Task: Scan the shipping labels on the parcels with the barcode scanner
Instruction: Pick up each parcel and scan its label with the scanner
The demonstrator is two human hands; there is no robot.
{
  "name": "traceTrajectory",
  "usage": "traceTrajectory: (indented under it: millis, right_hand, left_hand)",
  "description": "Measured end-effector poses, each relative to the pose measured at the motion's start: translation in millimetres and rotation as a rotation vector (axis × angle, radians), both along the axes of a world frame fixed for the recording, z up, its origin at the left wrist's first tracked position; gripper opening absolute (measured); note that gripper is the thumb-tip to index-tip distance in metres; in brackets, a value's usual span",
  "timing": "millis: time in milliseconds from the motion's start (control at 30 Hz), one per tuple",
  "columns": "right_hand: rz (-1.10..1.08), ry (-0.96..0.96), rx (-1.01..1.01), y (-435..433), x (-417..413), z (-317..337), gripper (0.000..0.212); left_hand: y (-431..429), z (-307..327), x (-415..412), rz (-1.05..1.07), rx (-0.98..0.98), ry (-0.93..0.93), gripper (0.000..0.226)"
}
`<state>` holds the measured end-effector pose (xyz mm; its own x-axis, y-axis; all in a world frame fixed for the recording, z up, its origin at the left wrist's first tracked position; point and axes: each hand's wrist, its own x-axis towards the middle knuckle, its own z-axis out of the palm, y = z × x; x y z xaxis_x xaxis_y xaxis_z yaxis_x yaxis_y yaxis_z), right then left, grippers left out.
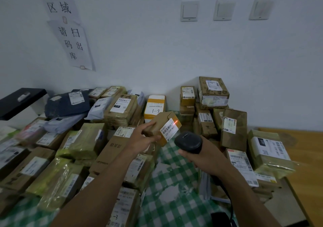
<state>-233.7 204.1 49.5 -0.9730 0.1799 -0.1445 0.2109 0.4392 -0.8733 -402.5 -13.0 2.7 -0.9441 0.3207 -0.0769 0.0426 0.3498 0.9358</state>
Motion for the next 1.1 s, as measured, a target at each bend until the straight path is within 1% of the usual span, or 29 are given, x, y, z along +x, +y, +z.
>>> traceTrajectory:
  millis: [67,167,233,300,400,433,467,500,533,633,667,733,767,800,900,933,1033,1100]
  right_hand:
    - [-0.002,0.002,-0.011,1,-3,-1,0.064]
    - [0.011,-0.007,-0.034,2,-9,-1,0.062]
    - [0.023,-0.019,-0.038,2,-14,0,0.059]
    - [0.022,-0.025,-0.039,2,-22,4,0.055]
    - [-0.005,0.005,-0.001,7,-42,11,0.039]
    - [-0.006,0.019,0.018,9,-49,14,0.041]
    - [-0.006,0.025,0.046,13,-57,15,0.051]
    - [-0.011,0.018,0.080,17,-64,16,0.064]
    - [-0.023,0.005,0.110,20,-69,18,0.073]
    - [-0.050,-0.048,0.133,28,-85,18,0.070]
    - [-0.048,-0.055,0.143,28,-89,16,0.079]
    - [-0.043,-0.078,0.191,28,-97,7,0.106]
    - [-0.041,-0.092,0.198,27,-101,2,0.110]
    - [-0.037,-0.112,0.192,27,-104,-3,0.108]
    - [-0.045,-0.144,0.144,21,-112,-9,0.083]
    - [-0.052,-0.148,0.124,20,-114,-12,0.079]
    - [-0.069,-0.170,0.066,15,-118,-20,0.073]
    - [-0.083,-0.170,0.057,12,-117,-23,0.052]
  left_hand:
    - [-1,0,-3,0.008,-0.008,-0.006,0.068]
    - [-3,-3,-9,0.006,-0.026,-0.016,0.067]
    - [-4,-3,-12,0.014,-0.004,-0.034,0.068]
    - [-9,2,-16,0.064,0.060,-0.054,0.069]
    - [-16,6,-31,0.200,0.126,-0.060,0.075]
    - [-17,7,-38,0.248,0.116,-0.037,0.076]
    - [-17,5,-45,0.294,0.076,-0.009,0.075]
    - [-16,2,-52,0.328,0.008,0.013,0.074]
    - [-13,0,-55,0.339,-0.071,0.018,0.075]
    - [0,-10,-57,0.300,-0.340,0.053,0.078]
    - [4,-18,-56,0.285,-0.406,0.067,0.077]
    - [9,-39,-52,0.253,-0.462,0.073,0.073]
    - [10,-50,-51,0.241,-0.479,0.069,0.072]
    - [11,-60,-50,0.230,-0.506,0.072,0.072]
    - [10,-86,-45,0.207,-0.603,0.094,0.072]
    - [9,-91,-43,0.193,-0.651,0.106,0.073]
    - [6,-105,-42,0.155,-0.886,0.182,0.077]
    - [9,-105,-42,0.184,-0.978,0.206,0.075]
